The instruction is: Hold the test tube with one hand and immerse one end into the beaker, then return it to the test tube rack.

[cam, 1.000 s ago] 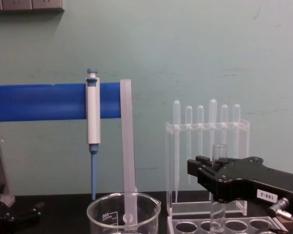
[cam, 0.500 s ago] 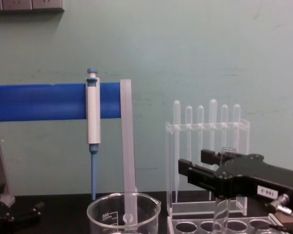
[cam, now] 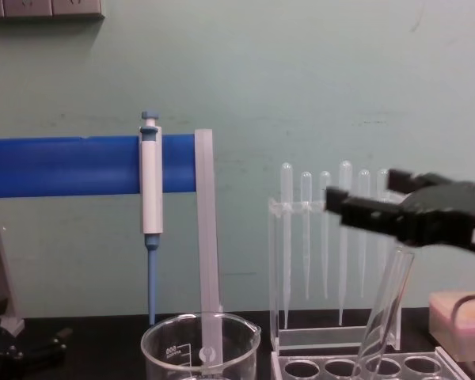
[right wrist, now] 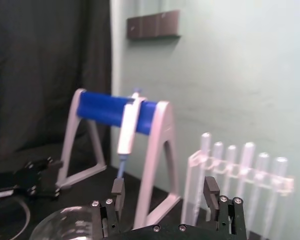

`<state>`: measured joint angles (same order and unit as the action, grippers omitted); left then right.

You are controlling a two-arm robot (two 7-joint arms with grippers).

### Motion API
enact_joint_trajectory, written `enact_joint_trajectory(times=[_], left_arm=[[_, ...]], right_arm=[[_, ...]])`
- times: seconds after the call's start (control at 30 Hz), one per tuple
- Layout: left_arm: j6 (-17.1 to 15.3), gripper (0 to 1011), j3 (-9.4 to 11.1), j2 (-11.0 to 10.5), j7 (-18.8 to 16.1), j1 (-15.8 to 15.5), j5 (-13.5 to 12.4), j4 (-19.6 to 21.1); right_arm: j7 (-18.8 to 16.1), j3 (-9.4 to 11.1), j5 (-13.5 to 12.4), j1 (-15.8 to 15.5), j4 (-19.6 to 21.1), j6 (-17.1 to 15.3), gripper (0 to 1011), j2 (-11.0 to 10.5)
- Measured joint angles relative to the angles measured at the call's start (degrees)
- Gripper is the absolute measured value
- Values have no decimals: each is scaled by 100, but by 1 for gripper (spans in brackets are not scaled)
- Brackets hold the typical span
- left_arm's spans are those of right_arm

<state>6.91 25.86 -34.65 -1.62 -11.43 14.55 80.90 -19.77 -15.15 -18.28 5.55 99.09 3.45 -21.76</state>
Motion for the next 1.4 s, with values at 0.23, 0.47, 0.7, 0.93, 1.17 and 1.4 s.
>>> enact_joint_trajectory(times=[0.23, 0.47, 0.7, 0.93, 1.17, 1.4], left_arm=[[0, 1000, 0, 0, 0, 0, 0, 0], [0, 1000, 0, 0, 0, 0, 0, 0], [0, 1000, 0, 0, 0, 0, 0, 0], [0, 1000, 0, 0, 0, 0, 0, 0], [0, 1000, 0, 0, 0, 0, 0, 0], [0, 1000, 0, 0, 0, 0, 0, 0]], right_arm=[[286, 488, -99, -318, 152, 146, 1003, -22], [699, 911, 163, -495, -49, 315, 1002, 44], [1032, 1154, 492, -474, -546, 400, 1003, 155], [1229, 1093, 1006, -351, -1084, 324, 1003, 221], [1273, 1088, 1215, -288, -1393, 262, 1003, 333], [1274, 1112, 1292, -281, -1435, 237, 1003, 382]])
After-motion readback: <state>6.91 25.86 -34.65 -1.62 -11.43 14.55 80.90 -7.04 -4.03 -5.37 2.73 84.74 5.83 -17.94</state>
